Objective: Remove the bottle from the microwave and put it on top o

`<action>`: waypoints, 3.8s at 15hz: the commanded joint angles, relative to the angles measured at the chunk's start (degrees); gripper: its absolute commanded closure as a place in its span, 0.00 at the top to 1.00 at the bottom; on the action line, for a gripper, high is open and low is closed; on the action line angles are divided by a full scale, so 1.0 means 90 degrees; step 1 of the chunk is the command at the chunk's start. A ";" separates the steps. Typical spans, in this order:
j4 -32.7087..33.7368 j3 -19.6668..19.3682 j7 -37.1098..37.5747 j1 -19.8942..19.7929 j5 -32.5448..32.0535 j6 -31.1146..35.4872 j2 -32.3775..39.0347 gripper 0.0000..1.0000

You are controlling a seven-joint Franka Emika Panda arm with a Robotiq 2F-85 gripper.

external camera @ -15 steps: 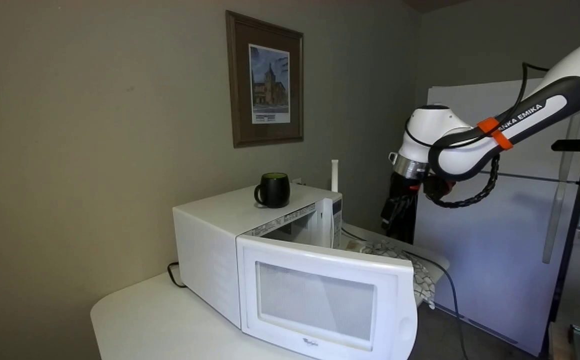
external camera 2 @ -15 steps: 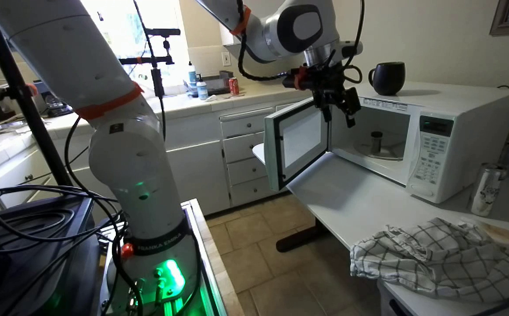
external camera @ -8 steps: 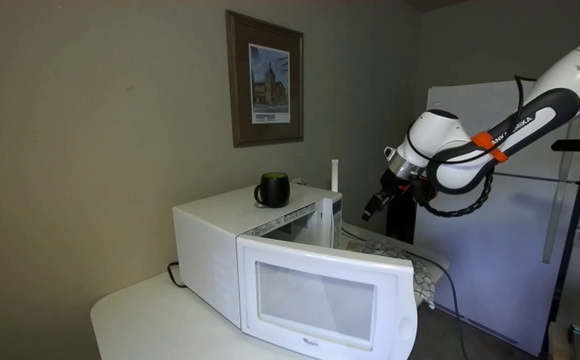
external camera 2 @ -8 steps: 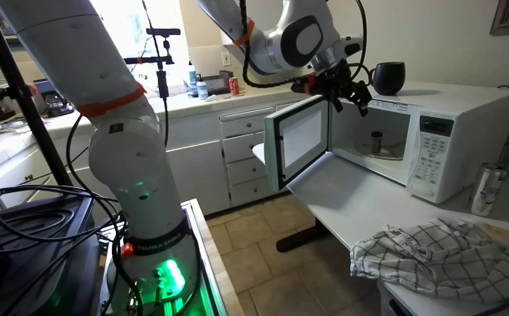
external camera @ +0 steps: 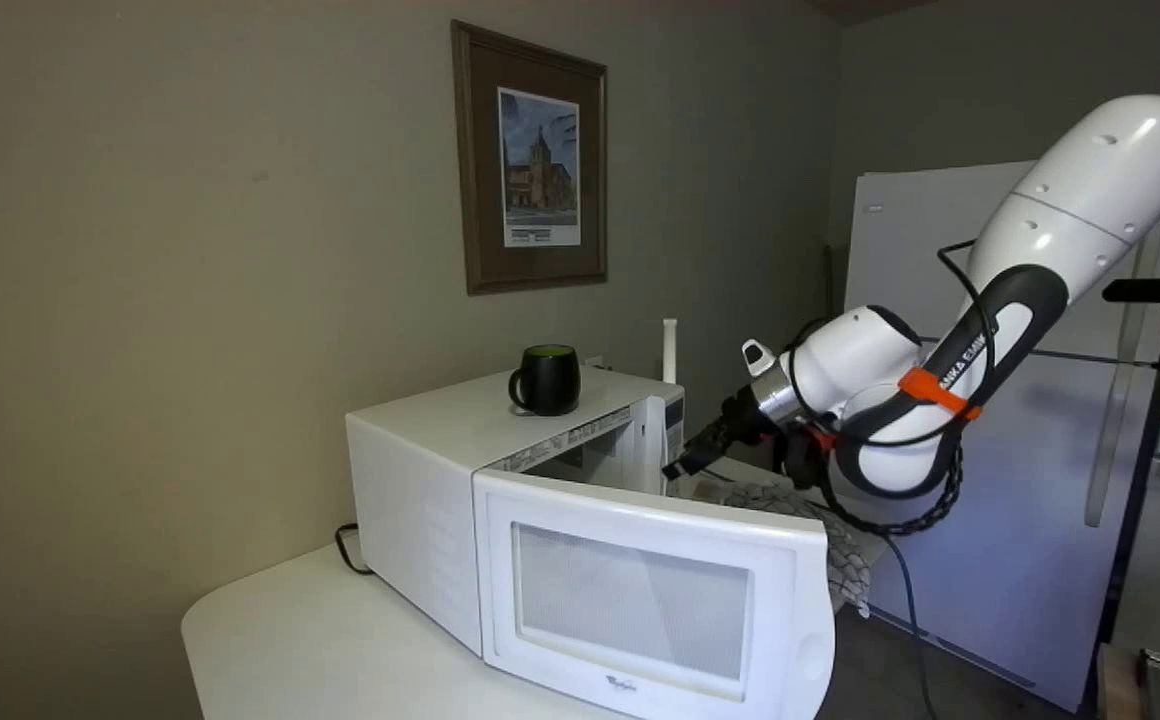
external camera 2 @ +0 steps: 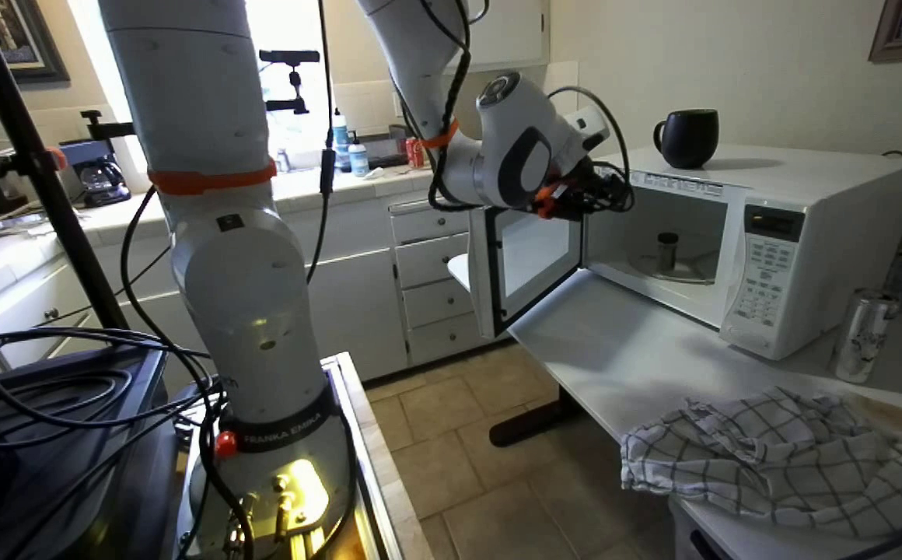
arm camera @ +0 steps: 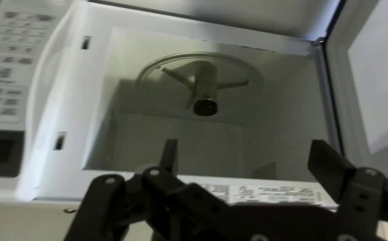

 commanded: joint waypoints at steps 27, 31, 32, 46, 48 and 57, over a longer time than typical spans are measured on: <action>0.1225 0.0243 0.2017 -0.3151 -0.4731 0.2549 0.2203 1.00; 0.2001 0.0533 0.2732 -0.3171 -0.5136 0.2159 0.2648 1.00; 0.2219 0.0626 0.2985 -0.3202 -0.5282 0.2002 0.2754 1.00; 0.3710 0.1446 0.3548 -0.3154 -0.5114 0.0735 0.3780 1.00; 0.3731 0.1446 0.3555 -0.3168 -0.5136 0.0735 0.3784 1.00; 0.3864 0.1445 0.3490 -0.3188 -0.5165 0.0873 0.3920 1.00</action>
